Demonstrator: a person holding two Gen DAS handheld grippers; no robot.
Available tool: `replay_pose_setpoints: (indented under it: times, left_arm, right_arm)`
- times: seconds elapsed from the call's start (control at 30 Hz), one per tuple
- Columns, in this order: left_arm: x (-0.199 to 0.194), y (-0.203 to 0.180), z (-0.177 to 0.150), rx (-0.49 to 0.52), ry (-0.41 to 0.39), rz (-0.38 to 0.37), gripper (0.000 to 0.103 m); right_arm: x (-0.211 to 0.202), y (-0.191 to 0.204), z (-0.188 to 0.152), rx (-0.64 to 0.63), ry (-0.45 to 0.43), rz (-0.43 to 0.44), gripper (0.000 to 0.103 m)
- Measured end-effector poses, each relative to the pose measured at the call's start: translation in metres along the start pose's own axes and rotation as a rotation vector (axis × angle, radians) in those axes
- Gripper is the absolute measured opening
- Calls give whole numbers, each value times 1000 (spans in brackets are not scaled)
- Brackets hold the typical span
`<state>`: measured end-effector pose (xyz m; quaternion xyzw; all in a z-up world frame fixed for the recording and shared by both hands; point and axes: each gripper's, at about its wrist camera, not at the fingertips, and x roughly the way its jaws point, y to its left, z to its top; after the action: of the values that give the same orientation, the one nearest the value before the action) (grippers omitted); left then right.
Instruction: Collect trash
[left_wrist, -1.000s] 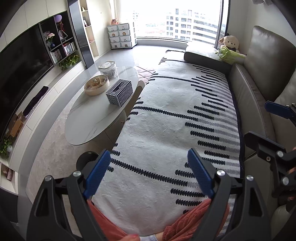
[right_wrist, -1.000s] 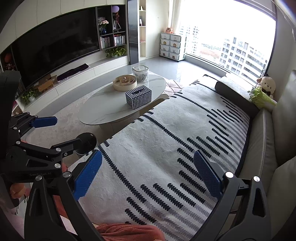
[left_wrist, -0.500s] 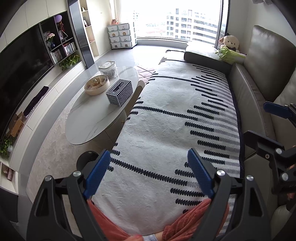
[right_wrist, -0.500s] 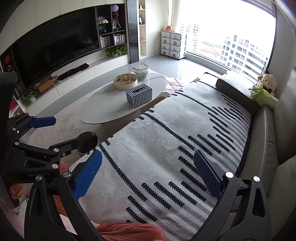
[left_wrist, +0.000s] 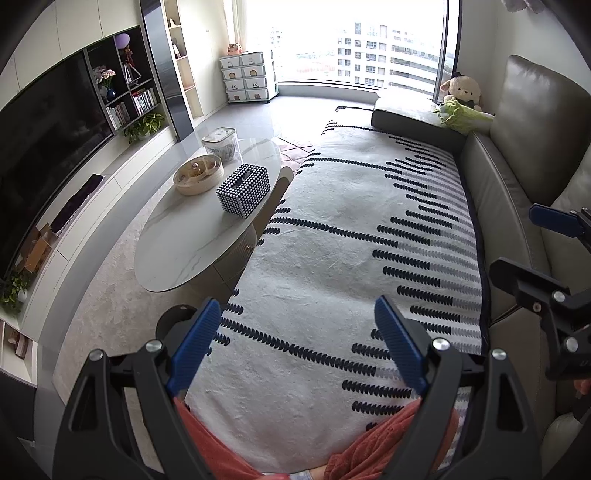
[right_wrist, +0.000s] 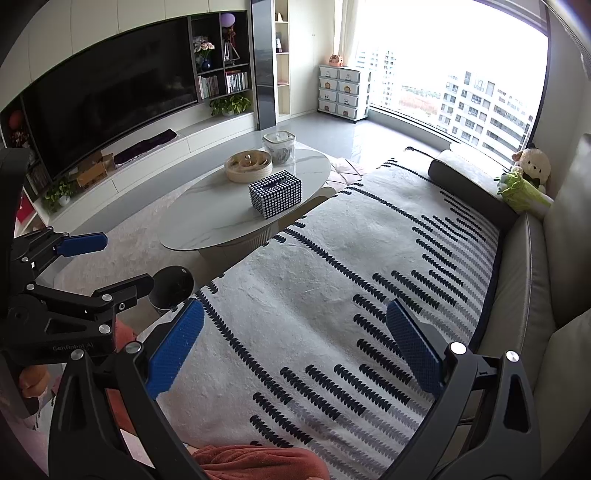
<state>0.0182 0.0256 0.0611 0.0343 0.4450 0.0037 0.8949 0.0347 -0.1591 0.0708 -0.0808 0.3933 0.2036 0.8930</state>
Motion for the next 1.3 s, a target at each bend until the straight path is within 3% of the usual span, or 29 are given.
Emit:
replay_pose_setpoints:
  times: [0.5, 1.3]
  left_arm:
    - [-2, 1, 5, -12, -51, 19, 85]
    - [2, -2, 4, -9, -41, 20, 85]
  right_arm:
    - [2, 3, -1, -9, -1, -1, 96]
    - [7, 2, 2, -9, 11, 8, 96]
